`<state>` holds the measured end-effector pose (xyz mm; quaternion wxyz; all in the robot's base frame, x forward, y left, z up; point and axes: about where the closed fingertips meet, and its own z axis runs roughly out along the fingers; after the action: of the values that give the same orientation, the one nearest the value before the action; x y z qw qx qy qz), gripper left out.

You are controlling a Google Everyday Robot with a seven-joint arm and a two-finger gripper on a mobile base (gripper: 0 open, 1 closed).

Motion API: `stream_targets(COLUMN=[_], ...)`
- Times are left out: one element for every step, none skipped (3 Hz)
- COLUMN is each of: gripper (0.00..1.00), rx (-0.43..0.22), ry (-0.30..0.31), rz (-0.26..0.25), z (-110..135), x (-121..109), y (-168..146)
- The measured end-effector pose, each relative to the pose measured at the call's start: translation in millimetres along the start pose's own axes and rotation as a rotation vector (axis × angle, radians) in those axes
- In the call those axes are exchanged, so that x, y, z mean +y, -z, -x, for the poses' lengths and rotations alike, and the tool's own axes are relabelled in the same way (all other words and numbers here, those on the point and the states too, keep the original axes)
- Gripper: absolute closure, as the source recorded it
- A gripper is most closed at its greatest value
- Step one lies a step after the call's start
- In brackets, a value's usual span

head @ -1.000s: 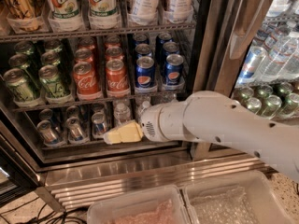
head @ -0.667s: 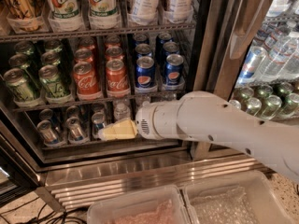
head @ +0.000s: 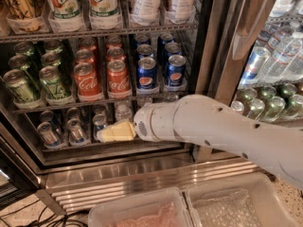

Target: Pick coke can from middle shelf of fridge

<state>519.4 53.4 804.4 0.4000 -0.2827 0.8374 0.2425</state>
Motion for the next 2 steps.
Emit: stream_targets(gripper=[0.00, 0.00], rx=[-0.030, -0.048], ry=[-0.010, -0.014], rz=[-0.035, -0.049], z=[7.0, 13.3], x=[-2.7, -4.3], y=[-11.1, -19.9])
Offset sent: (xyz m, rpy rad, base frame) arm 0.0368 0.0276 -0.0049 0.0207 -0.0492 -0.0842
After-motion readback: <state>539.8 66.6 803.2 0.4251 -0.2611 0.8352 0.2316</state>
